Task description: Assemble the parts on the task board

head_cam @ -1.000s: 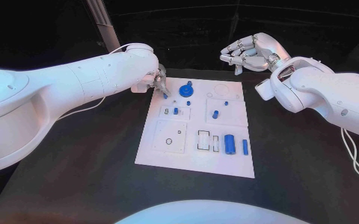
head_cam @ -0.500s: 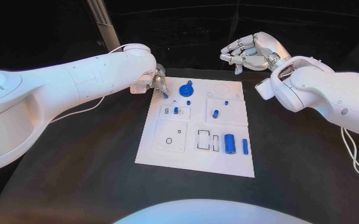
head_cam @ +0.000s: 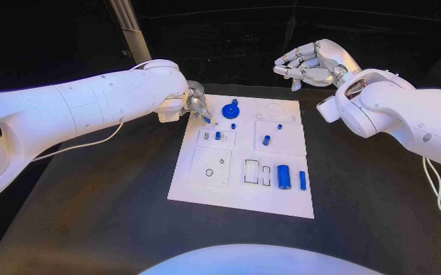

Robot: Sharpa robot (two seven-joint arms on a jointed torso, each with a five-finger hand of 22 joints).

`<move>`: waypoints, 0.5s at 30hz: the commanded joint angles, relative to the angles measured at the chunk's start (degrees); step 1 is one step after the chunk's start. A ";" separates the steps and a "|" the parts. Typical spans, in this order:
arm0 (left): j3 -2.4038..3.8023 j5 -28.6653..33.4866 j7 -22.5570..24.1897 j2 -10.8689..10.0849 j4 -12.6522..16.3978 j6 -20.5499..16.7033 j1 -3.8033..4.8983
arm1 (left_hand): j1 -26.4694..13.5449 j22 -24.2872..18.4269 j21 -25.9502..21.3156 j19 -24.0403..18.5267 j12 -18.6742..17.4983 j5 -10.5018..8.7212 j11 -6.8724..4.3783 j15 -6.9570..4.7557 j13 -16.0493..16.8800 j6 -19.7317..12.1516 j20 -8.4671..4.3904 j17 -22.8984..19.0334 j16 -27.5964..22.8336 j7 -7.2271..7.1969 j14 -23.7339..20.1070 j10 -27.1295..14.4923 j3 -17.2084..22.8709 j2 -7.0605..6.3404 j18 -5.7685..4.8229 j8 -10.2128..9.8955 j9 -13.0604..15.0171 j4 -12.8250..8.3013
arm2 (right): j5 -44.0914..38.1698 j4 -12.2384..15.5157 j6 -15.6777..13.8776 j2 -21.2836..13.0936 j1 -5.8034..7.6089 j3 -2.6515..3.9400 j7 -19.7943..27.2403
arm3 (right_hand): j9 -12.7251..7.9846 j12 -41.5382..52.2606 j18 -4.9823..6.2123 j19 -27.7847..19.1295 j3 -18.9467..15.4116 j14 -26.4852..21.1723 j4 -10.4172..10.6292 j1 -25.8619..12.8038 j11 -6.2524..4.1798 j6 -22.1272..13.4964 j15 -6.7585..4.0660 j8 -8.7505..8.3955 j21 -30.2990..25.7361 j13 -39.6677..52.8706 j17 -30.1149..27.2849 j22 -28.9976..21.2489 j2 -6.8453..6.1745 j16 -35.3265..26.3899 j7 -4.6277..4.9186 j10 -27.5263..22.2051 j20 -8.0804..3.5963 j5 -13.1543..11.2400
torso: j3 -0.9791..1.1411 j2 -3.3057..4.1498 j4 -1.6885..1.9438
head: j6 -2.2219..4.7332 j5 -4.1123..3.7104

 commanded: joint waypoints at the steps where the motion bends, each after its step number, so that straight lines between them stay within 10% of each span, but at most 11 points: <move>1: -0.04 -0.30 1.57 -1.50 2.86 -4.93 -0.02 | -0.53 0.75 0.41 0.29 0.38 0.30 -0.40 -0.47 0.22 0.28 -0.12 15.09 0.18 -0.25 6.07 0.90 8.10 -0.13 -0.21 0.19 0.11 -7.98 | -0.11 -0.08 0.44 -0.06 0.11 0.04 0.12 | -0.09 -0.39 0.31 0.34 -0.40 0.22 0.06 0.50 -0.13 -0.35 0.14 -0.25 -0.36 -0.10 0.07 -0.06 0.01 -0.15 -0.02 -0.38 0.06 0.22 | 0.01 -0.11 0.24 | -0.16 -0.01; 15: -0.69 -7.97 3.12 -6.46 11.18 -10.75 -1.88 | -0.82 1.20 0.80 0.53 1.43 0.30 -0.58 -0.59 1.60 0.74 -0.22 15.09 0.18 -0.44 6.07 1.91 8.63 -0.91 -0.31 0.41 0.15 -8.89 | -0.11 -0.35 0.69 -0.22 0.10 0.03 0.12 | -0.08 -0.39 0.31 0.35 -0.42 0.22 0.08 0.48 -0.12 -0.34 0.14 -0.25 -0.37 -0.12 0.06 -0.07 0.01 -0.18 -0.02 -0.38 0.06 0.24 | -0.07 -0.03 0.22 | -0.30 0.53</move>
